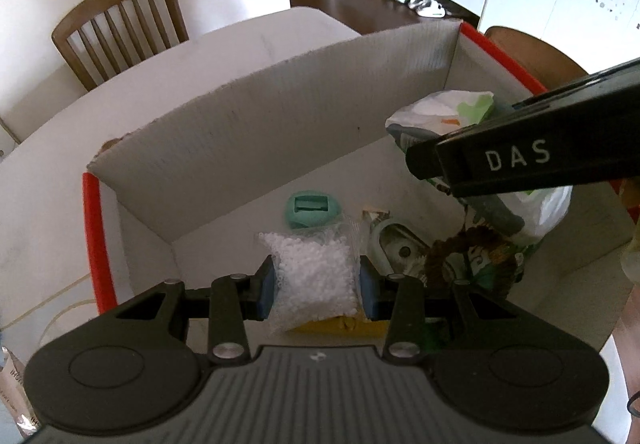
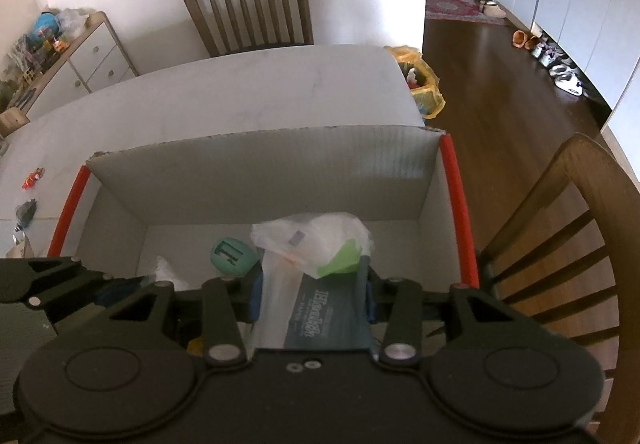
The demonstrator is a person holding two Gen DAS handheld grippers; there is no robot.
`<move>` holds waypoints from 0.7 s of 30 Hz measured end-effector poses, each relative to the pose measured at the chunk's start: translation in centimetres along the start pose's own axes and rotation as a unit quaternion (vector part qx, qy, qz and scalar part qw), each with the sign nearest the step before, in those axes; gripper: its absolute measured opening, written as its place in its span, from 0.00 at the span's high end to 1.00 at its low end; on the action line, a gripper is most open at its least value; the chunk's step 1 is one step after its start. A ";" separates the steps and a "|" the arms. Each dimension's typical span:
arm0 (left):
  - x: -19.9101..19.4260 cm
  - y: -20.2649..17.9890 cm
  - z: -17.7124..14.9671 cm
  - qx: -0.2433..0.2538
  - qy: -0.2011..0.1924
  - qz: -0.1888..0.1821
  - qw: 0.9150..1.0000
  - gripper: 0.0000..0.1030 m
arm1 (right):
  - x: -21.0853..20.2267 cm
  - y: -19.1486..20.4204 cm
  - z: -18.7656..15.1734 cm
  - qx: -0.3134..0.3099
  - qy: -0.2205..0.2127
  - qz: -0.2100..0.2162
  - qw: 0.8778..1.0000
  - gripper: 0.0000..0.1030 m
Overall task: Organize objects
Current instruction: 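Open left tool dropping granule bag while right tool releases plastic bag in shoebox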
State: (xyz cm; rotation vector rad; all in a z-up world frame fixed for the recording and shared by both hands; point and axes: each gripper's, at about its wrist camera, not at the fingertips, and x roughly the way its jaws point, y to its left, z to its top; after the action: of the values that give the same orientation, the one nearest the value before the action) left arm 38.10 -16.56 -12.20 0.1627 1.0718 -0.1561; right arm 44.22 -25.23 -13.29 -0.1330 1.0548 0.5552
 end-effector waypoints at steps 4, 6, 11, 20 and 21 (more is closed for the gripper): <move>0.5 0.0 0.0 0.000 0.008 0.000 1.000 0.60 | -0.1 -0.1 0.2 0.002 0.002 0.002 1.000 0.50; 0.7 0.0 0.1 -0.003 0.010 0.000 1.000 0.60 | -0.2 -0.1 0.2 0.002 0.001 -0.004 1.000 0.49; 0.6 0.0 0.2 -0.010 0.013 0.000 1.000 0.46 | -0.7 -0.1 0.1 -0.001 -0.001 0.001 1.000 0.41; -1.2 0.2 -0.3 -0.029 -0.011 -0.012 0.999 0.37 | -2.4 -0.2 -0.1 0.001 -0.012 0.011 1.000 0.40; -1.4 0.3 -0.5 -0.031 -0.013 -0.014 0.999 0.37 | -2.8 -0.2 -0.2 0.001 -0.014 0.013 1.000 0.40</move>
State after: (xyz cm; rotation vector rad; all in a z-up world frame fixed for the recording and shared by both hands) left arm 37.11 -16.11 -11.15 0.0894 1.0524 -0.1485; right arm 43.17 -26.48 -11.05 -0.1103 1.0302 0.5779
